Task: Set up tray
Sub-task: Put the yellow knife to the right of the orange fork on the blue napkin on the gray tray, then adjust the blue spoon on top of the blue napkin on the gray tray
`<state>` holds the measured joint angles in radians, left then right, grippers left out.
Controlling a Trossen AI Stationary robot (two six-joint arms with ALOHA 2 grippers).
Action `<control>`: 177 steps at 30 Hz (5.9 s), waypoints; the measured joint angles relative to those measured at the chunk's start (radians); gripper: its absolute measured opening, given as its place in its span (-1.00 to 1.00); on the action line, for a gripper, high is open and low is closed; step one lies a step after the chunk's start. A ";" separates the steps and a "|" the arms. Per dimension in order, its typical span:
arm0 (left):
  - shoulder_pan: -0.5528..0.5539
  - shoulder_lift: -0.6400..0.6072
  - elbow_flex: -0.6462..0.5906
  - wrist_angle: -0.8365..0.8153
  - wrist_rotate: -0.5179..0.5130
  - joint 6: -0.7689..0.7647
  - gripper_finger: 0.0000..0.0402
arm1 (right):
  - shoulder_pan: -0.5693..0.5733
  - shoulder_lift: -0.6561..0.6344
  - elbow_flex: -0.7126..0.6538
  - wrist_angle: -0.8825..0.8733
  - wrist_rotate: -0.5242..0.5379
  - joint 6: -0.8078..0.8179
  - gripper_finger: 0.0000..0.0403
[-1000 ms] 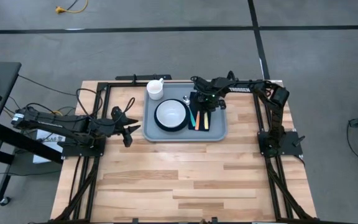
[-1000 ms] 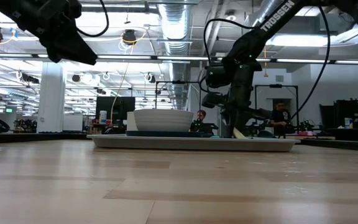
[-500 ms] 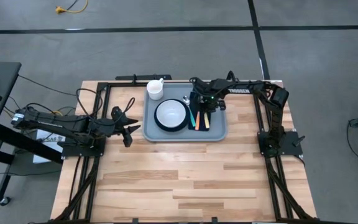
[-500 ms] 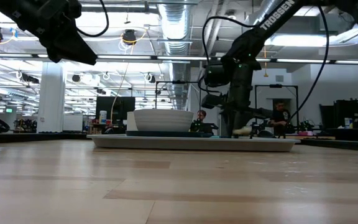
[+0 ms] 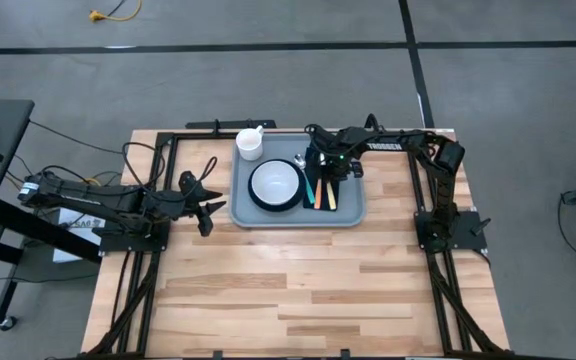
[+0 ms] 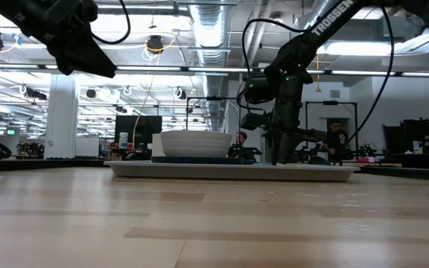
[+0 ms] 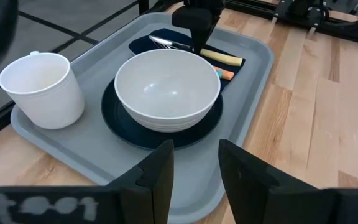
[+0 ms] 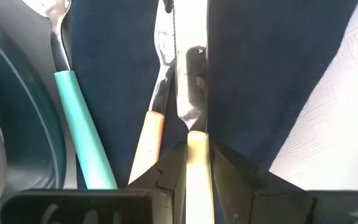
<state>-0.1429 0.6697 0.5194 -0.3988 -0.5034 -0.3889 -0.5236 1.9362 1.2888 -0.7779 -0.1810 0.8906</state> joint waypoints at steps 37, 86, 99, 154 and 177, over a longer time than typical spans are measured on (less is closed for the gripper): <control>0.000 0.000 0.000 0.000 0.000 0.000 -0.43 | 0.000 -0.001 0.000 0.017 0.131 0.085 -0.84; 0.001 0.000 0.000 -0.004 0.000 0.002 -0.43 | -0.002 -0.003 0.375 -0.117 0.111 -1.099 -0.34; 0.012 0.000 0.067 0.006 0.019 0.107 -0.43 | -0.195 -0.003 0.375 -0.125 -0.140 -1.380 -0.42; 0.725 -0.002 0.145 0.096 0.524 0.417 -0.43 | -0.129 0.360 0.675 -0.253 -0.176 -1.714 -0.42; 0.725 -0.002 0.145 0.102 0.523 0.405 -0.43 | -0.145 0.403 0.671 -0.150 -0.196 -1.619 -0.42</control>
<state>0.5823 0.6678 0.6647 -0.2969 0.0200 0.0158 -0.6682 2.3392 1.9594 -0.9278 -0.3775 -0.7284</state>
